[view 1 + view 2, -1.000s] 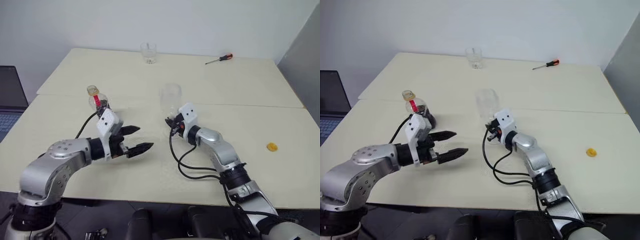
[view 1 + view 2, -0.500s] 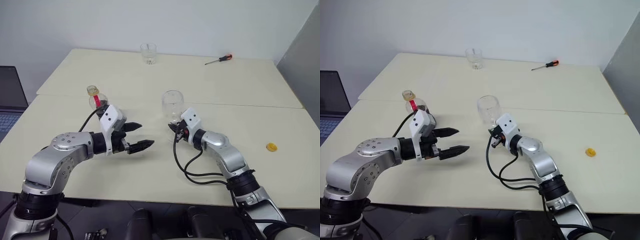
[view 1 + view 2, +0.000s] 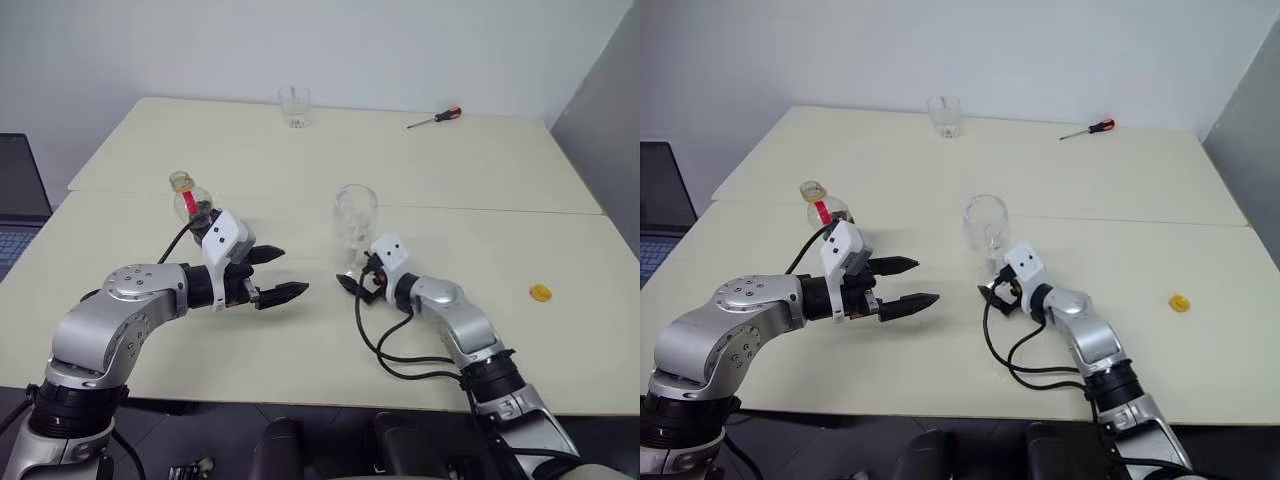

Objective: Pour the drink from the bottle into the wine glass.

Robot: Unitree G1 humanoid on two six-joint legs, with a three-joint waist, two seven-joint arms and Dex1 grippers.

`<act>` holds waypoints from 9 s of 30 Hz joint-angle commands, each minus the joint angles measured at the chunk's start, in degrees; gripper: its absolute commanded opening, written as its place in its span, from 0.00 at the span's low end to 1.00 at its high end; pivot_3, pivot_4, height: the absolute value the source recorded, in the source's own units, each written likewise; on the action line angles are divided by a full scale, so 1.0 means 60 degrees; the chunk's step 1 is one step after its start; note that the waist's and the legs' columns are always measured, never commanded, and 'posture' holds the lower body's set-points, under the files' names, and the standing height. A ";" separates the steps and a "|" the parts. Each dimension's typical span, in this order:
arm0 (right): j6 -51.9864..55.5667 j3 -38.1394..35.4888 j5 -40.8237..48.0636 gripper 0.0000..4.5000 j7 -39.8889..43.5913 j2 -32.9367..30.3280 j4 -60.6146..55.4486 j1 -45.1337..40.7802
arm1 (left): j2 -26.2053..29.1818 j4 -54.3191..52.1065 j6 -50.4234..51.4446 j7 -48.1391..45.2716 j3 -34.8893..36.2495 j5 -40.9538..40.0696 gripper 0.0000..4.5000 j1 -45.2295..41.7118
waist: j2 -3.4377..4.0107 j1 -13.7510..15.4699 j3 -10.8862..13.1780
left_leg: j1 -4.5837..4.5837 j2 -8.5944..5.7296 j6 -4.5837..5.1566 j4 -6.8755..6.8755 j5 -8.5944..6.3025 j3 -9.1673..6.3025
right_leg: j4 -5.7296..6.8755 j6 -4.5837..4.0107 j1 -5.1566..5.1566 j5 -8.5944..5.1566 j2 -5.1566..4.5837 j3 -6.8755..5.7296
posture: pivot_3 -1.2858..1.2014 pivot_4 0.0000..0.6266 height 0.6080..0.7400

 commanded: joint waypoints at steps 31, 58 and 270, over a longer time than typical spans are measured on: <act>0.5699 -0.2573 0.6154 1.00 0.2371 -0.4769 -0.3980 -0.6119 | -0.2995 0.2909 -0.6118 0.4444 0.2682 0.2958 1.00 0.1402 | -0.0007 0.0027 0.0006 | -0.0013 -0.0001 0.0003 0.0002 -0.0001 0.0008 | -0.0011 -0.0033 -0.0006 0.0016 -0.0025 0.0014 | 0.52 0.24 1.00; 0.6297 -0.2315 0.6518 1.00 0.2237 -0.4788 -0.4913 -0.5779 | -0.3337 0.7676 -0.8367 0.4698 0.1732 0.3927 1.00 -0.1468 | -0.0006 0.0032 0.0007 | -0.0016 0.0003 0.0003 0.0000 -0.0001 0.0002 | -0.0004 -0.0030 -0.0007 0.0017 -0.0018 -0.0021 | 0.52 0.24 1.00; 0.4161 -0.4138 0.8939 1.00 -0.2765 -0.5669 -0.8041 -0.1039 | -0.2624 1.4606 -1.1345 0.2718 0.1150 0.4506 0.16 -0.8332 | -0.0042 -0.0037 0.0026 | -0.0020 -0.0001 -0.0001 0.0050 0.0005 -0.0030 | 0.0102 -0.0026 0.0008 0.0012 -0.0003 -0.0117 | 0.52 0.24 1.00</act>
